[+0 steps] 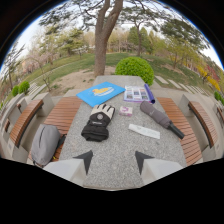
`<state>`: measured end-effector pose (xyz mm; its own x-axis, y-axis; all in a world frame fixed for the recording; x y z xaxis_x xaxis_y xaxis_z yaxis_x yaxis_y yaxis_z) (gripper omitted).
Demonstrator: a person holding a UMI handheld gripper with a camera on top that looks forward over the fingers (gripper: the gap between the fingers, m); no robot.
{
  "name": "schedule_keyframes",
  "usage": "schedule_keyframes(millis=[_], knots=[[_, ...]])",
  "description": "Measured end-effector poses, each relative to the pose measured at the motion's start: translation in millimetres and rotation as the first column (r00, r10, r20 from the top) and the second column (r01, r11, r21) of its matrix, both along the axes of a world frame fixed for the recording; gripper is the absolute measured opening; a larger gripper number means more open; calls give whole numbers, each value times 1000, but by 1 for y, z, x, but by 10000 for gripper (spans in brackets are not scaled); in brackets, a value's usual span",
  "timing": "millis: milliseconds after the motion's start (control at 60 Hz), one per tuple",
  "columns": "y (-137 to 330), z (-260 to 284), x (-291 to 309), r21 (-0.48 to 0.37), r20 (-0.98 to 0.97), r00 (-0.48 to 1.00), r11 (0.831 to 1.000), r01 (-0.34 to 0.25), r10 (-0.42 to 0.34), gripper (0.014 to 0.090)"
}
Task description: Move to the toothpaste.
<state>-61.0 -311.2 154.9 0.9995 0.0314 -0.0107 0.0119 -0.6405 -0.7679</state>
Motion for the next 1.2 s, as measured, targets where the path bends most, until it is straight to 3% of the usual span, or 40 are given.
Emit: schedule_keyframes(millis=[300, 567, 1200], knots=[[-10, -13, 33, -28, 11, 1000, 999, 17, -17, 840], [3, -49, 109, -63, 40, 997, 996, 62, -60, 839], [143, -119, 140, -108, -1, 1000, 994, 18, -19, 837]])
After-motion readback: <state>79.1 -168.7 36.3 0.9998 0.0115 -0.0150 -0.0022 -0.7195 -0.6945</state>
